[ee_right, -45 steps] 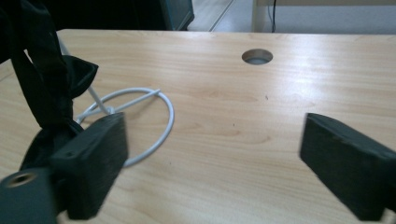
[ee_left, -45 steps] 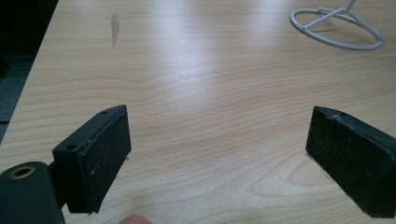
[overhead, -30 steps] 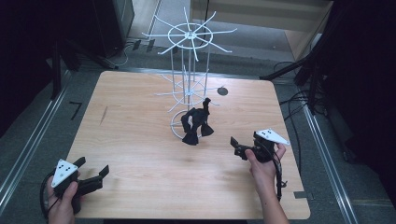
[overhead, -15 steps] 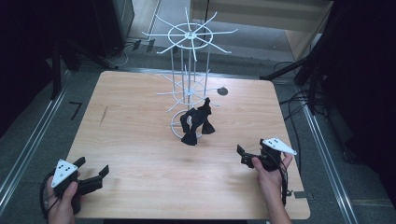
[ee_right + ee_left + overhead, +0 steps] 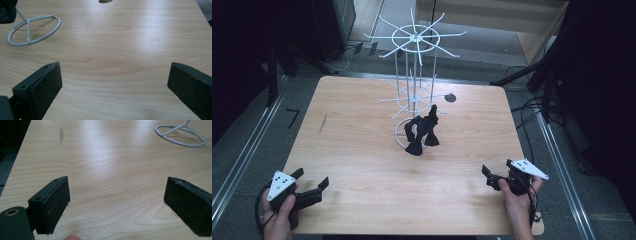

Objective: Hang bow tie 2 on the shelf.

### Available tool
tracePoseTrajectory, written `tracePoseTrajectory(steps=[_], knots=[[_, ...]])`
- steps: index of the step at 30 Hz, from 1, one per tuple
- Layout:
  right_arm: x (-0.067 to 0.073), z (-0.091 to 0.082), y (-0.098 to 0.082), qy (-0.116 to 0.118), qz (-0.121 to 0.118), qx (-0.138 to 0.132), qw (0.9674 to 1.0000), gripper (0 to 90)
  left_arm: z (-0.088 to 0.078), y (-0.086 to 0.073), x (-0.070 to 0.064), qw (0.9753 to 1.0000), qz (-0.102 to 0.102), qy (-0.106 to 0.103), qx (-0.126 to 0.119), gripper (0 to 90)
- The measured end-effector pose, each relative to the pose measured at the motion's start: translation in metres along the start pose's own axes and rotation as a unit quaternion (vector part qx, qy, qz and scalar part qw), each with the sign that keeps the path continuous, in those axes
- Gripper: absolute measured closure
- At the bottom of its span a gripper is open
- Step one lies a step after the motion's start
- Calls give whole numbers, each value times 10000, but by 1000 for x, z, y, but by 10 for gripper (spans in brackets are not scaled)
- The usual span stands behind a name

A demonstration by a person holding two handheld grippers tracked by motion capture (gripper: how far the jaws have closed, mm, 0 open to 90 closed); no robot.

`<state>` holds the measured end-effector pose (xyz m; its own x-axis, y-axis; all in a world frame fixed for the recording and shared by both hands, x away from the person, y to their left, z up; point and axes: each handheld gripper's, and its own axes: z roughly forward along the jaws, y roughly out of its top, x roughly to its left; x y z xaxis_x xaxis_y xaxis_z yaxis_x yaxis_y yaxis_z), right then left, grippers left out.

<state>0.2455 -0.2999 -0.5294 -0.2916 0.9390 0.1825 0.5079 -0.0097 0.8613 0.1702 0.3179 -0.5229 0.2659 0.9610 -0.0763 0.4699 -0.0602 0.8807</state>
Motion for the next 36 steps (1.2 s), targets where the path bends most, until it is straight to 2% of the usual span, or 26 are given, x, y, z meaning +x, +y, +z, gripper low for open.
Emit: tracePoseTrajectory(steps=[16, 24, 28, 36], knots=[[-22, -26, -19, -121, 114, 111, 9998, 0, 0, 0, 0, 10000, 1, 17, -5, 71], [-33, -39, -28, -163, 92, 122, 9998, 1, 0, 0, 0, 10000, 24, 15, 2, 71], [-41, -46, -34, -220, 175, 174, 9995, 1, 0, 0, 0, 10000, 31, 16, 4, 71], [-51, -57, -43, -244, 155, 194, 9994, 1, 0, 0, 0, 10000, 21, 19, 2, 71]])
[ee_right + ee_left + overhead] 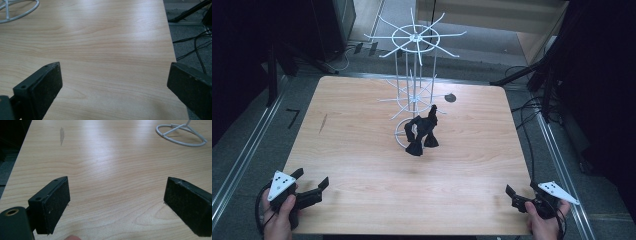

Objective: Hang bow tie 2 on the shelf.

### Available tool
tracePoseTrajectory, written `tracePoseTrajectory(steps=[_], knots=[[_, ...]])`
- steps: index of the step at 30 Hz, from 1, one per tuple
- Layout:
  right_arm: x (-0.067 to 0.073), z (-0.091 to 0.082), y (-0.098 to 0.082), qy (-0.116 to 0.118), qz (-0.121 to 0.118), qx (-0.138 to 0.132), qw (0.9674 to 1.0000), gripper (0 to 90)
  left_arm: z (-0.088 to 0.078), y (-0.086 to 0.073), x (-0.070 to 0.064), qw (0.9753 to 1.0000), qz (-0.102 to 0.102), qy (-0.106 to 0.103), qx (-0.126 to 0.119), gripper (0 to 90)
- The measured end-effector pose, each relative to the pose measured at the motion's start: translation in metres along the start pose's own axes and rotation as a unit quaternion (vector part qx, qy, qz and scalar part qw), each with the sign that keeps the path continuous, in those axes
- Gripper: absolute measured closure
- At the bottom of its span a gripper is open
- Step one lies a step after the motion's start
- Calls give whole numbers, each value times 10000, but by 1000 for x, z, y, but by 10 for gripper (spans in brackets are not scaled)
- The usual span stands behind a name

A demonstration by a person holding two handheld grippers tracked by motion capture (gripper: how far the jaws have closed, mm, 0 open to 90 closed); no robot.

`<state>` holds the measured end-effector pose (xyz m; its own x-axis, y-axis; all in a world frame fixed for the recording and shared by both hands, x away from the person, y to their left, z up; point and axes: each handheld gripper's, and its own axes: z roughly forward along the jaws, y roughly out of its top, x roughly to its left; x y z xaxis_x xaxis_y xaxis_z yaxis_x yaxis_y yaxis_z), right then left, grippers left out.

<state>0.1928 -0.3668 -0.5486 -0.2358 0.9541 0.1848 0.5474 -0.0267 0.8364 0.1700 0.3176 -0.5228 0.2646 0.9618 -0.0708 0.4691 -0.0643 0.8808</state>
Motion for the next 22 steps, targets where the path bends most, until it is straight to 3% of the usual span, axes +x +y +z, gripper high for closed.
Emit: tracePoseTrajectory(steps=[6, 14, 22], knots=[[-1, -6, -5, 49, -76, 30, 10000, 2, 0, 0, 1, 10000, -33, 1, -26, 71], [-4, -12, -10, 132, 26, 48, 9999, 2, 0, 0, 3, 9999, -147, -49, 20, 71], [-4, -11, -11, 236, -69, 83, 9997, 2, 0, 0, 1, 9999, -71, -45, 71, 71]])
